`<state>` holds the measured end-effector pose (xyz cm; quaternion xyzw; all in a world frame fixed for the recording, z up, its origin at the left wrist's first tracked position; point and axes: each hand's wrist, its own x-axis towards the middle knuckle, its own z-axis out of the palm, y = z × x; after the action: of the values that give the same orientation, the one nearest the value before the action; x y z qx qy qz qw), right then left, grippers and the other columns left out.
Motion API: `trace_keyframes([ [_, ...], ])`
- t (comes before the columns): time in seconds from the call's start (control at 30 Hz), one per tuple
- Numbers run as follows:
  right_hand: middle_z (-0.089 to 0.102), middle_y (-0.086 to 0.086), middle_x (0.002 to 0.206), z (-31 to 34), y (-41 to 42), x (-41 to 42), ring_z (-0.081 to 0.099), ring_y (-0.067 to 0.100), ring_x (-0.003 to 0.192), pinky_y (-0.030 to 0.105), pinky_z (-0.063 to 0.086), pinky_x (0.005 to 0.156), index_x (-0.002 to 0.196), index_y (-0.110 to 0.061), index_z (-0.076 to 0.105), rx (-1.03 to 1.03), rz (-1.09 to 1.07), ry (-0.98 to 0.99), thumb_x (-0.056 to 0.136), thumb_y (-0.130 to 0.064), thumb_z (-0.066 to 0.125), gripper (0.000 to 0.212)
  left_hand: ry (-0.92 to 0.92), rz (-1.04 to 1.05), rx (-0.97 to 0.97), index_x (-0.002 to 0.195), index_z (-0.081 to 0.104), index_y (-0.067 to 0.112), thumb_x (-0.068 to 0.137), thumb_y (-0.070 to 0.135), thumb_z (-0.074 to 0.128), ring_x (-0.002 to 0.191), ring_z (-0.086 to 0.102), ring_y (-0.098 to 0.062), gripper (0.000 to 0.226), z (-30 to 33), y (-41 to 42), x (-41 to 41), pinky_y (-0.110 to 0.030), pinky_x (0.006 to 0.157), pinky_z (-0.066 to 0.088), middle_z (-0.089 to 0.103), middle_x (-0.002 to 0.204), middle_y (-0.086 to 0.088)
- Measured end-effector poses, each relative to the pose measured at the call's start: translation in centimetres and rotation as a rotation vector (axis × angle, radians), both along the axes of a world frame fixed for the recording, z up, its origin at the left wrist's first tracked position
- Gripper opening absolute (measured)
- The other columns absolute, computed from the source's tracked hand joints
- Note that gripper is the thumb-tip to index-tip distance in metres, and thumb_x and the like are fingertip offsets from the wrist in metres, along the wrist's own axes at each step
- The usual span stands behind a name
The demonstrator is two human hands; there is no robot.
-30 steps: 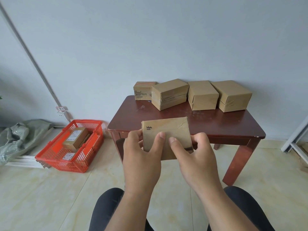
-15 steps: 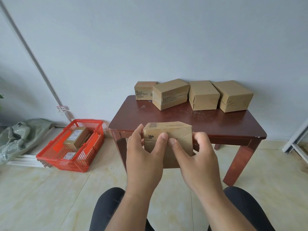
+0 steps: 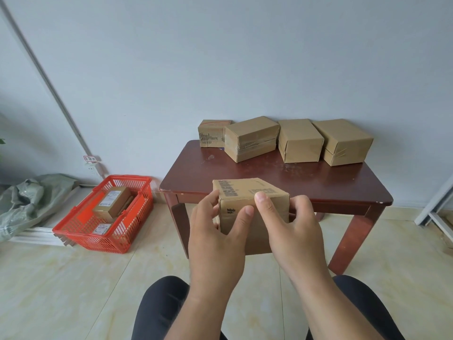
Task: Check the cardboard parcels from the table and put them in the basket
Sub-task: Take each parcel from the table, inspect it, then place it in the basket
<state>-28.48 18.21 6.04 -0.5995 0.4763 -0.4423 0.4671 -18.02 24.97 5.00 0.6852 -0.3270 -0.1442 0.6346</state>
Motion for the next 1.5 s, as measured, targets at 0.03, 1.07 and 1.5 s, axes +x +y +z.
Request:
trace_keyframes([
  [0.03,0.068,-0.014,0.095,-0.1,0.0,0.0,0.063,-0.006,0.080,0.009,0.043,0.052,0.099,-0.027,0.057,0.030,0.004,-0.022,0.084,-0.071,0.067,0.048,-0.003,-0.002,-0.001,0.129,0.056,0.047,0.086,0.050,0.078,0.118,0.056,0.011,0.049,0.0,0.0,0.0,-0.031,0.099,0.054,0.061,0.127,0.025],
  [1.07,0.058,0.001,0.145,1.5,1.2,1.5,0.055,0.017,0.139,0.018,0.048,0.105,0.136,-0.008,0.058,-0.692,0.141,-0.163,0.098,-0.023,0.063,0.041,0.987,-0.578,-0.194,0.145,0.063,0.023,0.093,0.058,0.055,0.131,0.057,-0.036,0.064,0.2,0.6,3.8,-0.060,0.118,0.039,0.064,0.145,-0.015],
  [1.5,0.078,-0.011,0.121,3.6,-8.4,11.0,0.071,0.008,0.117,0.044,0.048,0.110,0.128,-0.035,0.070,0.224,0.416,-0.264,0.108,-0.026,0.050,0.030,0.627,-0.129,-0.256,0.127,0.074,0.028,0.108,0.024,0.053,0.124,0.067,-0.030,0.029,-1.2,-8.8,14.9,-0.051,0.101,0.052,0.070,0.136,-0.012],
])
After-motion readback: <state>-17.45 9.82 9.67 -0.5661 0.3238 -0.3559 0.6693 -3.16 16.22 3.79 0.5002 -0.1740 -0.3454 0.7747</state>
